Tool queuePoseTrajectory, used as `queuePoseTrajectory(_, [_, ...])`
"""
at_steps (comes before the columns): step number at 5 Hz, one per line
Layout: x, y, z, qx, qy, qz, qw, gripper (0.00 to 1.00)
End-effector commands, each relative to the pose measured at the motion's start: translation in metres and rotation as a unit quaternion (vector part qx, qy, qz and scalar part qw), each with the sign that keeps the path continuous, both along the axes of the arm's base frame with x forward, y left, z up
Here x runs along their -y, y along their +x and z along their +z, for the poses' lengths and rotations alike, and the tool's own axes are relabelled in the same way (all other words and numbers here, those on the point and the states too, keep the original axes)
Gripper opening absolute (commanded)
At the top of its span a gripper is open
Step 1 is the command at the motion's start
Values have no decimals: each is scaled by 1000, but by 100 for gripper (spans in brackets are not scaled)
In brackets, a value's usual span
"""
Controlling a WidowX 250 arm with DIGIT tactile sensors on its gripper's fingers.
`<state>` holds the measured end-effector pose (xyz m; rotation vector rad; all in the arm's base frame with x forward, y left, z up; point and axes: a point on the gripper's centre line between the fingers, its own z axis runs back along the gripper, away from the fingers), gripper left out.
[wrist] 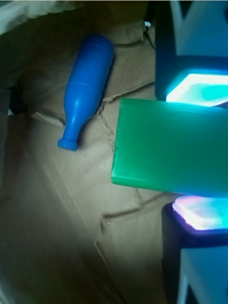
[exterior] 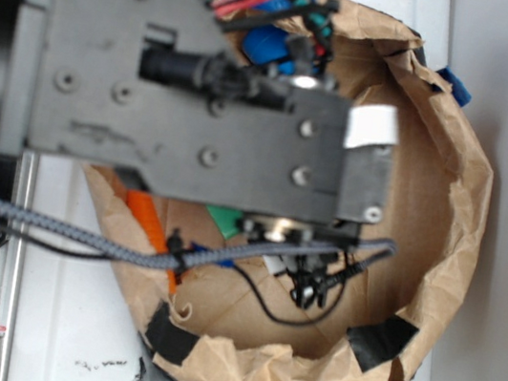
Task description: Grab the green block.
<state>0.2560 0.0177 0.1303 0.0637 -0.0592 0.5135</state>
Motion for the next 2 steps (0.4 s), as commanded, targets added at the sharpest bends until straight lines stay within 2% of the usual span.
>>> queuePoseTrajectory(1, [-12, 7, 36, 62, -6, -1, 998, 0])
queuePoseTrajectory(2, [-13, 5, 35, 67, -8, 5, 998, 0])
